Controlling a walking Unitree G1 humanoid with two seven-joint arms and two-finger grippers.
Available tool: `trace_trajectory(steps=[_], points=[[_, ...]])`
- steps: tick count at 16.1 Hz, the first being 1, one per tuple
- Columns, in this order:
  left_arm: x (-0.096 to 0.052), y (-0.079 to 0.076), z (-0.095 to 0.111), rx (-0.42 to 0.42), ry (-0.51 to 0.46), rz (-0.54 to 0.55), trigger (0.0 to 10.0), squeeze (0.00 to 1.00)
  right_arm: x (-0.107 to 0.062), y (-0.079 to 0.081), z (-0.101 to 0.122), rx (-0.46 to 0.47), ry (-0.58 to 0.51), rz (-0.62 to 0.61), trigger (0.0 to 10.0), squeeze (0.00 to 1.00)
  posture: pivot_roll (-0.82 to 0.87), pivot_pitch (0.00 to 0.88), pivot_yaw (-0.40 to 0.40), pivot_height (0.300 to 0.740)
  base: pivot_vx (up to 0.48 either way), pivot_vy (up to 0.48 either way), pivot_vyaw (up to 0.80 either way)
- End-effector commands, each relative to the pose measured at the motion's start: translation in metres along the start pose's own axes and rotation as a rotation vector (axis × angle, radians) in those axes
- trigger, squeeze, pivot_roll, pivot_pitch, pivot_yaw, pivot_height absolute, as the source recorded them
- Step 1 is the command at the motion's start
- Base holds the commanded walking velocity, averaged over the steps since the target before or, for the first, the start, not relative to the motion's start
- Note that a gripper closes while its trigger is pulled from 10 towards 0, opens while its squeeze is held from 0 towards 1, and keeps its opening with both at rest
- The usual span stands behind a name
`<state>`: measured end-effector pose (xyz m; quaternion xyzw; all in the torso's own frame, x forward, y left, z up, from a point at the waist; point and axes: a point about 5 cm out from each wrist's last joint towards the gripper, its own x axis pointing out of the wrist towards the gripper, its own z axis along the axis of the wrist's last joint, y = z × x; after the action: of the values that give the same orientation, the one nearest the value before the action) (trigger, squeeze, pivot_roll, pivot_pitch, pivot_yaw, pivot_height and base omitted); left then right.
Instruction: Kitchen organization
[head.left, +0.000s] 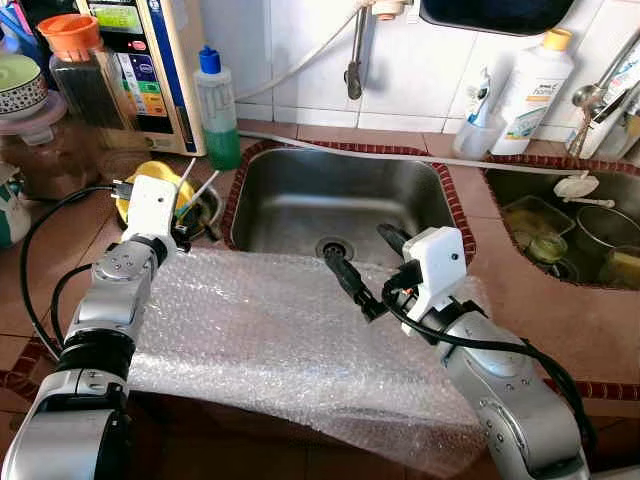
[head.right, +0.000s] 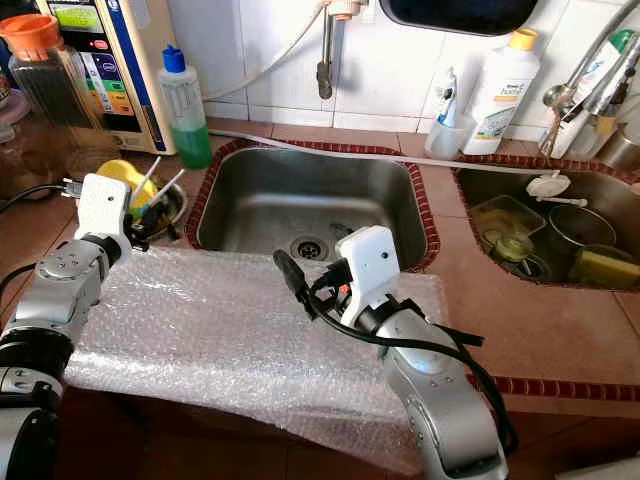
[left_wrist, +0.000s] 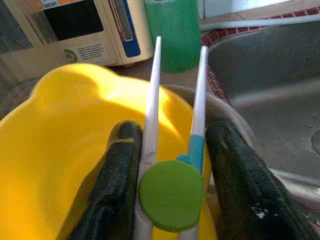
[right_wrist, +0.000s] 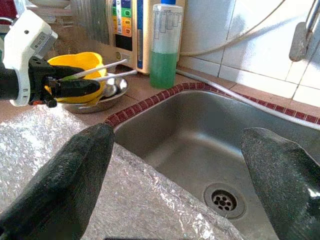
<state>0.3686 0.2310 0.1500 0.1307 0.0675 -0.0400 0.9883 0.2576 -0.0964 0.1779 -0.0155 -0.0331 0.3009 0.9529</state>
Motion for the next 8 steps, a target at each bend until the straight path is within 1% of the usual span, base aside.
trace_trajectory(steps=[1,8], points=[[0.0006,0.0043,0.0017,0.0,0.005,0.017,0.0,0.0,-0.0004,-0.0001,0.0043,-0.012,-0.018,0.002,10.0,0.0,-0.04,0.053,-0.012,0.74,0.0,0.0,0.0],[0.0008,0.0049,0.0026,-0.009,-0.003,0.025,0.0,0.0,-0.0004,-0.0018,0.005,-0.019,-0.018,-0.009,10.0,0.0,-0.04,0.054,-0.014,0.74,0.0,0.0,0.0]])
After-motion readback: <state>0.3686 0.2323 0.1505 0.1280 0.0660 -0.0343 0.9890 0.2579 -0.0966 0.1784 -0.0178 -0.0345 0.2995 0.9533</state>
